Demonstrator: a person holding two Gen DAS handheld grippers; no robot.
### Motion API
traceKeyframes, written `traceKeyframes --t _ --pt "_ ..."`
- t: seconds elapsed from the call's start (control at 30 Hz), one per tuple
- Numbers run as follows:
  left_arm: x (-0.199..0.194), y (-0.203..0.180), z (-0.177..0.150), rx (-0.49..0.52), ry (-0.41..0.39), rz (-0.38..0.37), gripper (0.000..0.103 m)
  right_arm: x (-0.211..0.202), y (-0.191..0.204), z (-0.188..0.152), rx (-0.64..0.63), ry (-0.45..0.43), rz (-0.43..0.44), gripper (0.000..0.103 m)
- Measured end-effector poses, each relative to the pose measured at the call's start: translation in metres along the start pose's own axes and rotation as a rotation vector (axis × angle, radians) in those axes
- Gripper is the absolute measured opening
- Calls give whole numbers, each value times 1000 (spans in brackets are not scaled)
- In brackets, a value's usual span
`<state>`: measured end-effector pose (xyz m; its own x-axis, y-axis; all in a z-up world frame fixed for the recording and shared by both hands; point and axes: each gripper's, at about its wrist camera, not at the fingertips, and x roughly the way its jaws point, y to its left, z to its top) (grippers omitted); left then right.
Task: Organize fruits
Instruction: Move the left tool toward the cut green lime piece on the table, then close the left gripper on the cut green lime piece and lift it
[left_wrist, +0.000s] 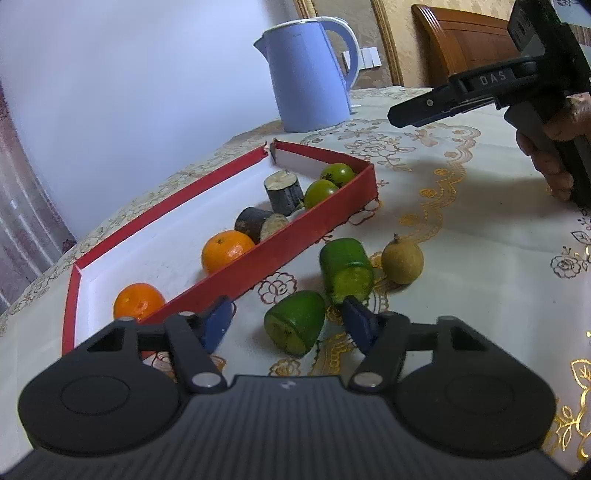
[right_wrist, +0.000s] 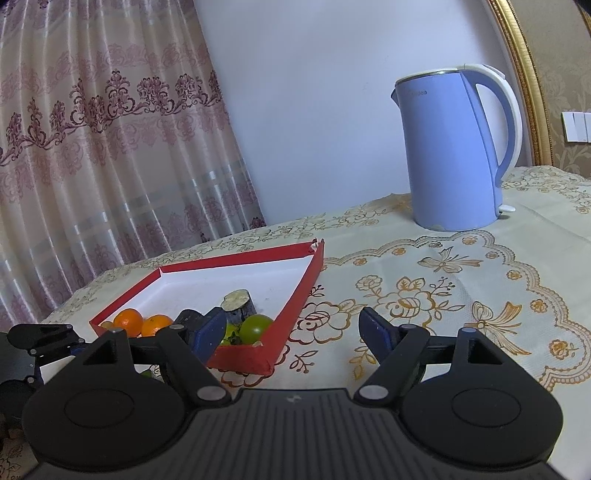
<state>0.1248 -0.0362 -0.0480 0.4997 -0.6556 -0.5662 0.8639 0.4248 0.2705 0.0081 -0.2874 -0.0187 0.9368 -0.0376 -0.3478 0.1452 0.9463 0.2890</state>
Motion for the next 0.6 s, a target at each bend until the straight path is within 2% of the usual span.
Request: traceKeyframes --t 0.07,0.23,0.5,0.6 --pt "0 2 0 -6 3 -19 40 0 0 0 3 -1 0 79" --pt "-1 7 -3 -26 6 -29 39 0 0 1 15 0 6 79" --pt "-1 3 -3 -24 4 -31 31 0 -1 1 18 3 3 79" --pt "-3 0 -3 -17 4 -19 30 0 -2 0 16 4 -3 79"
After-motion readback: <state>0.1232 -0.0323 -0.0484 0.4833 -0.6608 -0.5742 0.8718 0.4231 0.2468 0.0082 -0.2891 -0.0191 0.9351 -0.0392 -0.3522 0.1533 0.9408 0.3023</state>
